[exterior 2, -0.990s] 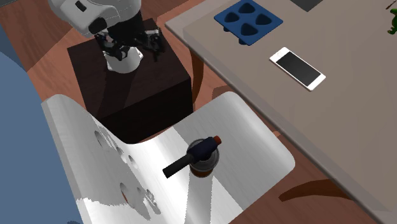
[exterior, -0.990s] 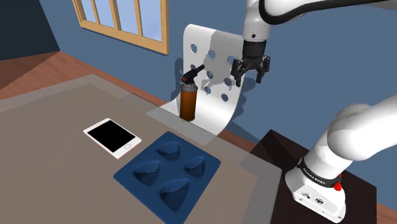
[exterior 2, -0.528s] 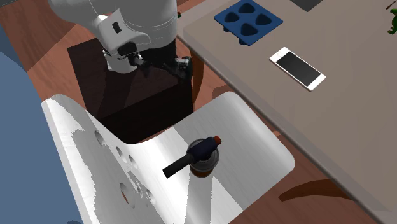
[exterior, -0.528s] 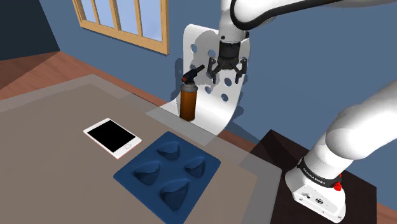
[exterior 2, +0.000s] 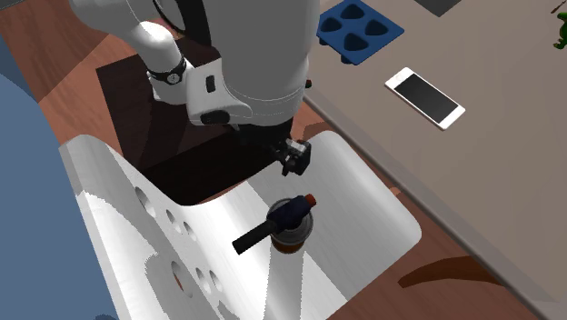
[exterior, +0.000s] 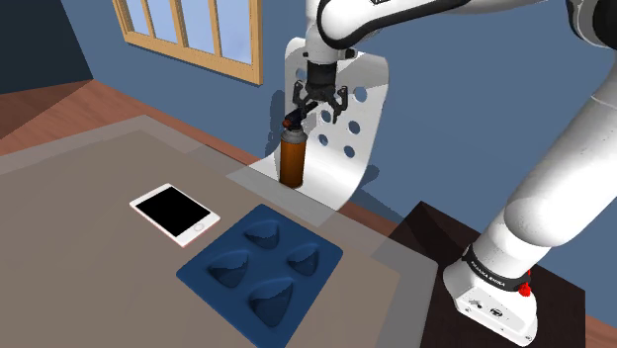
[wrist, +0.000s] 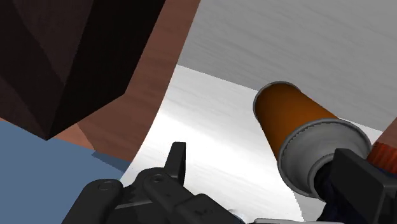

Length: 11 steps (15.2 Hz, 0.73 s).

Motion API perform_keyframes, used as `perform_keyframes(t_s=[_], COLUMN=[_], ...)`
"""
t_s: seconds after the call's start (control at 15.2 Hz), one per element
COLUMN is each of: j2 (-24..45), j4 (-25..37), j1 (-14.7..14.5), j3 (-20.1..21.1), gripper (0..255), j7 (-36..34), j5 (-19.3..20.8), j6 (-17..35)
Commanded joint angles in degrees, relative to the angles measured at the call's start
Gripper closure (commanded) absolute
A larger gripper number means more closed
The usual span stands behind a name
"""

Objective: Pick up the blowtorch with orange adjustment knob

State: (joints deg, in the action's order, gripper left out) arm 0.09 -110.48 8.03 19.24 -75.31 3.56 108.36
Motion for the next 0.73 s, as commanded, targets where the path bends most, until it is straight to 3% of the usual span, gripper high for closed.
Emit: perform_keyframes(t_s=[0.0, 0.4, 0.66], j2=[4.17, 16.64, 17.65], j4=[4.34, 19.7, 18.79], j1=[-0.07, -1.74, -1.88], j3=[0.06, -2.01, -2.37], gripper=[0, 0, 0], j7=[-6.02, -20.64, -21.69], j5=[2.28, 8.58, 9.06], j6=[0.17, -2.04, -0.1])
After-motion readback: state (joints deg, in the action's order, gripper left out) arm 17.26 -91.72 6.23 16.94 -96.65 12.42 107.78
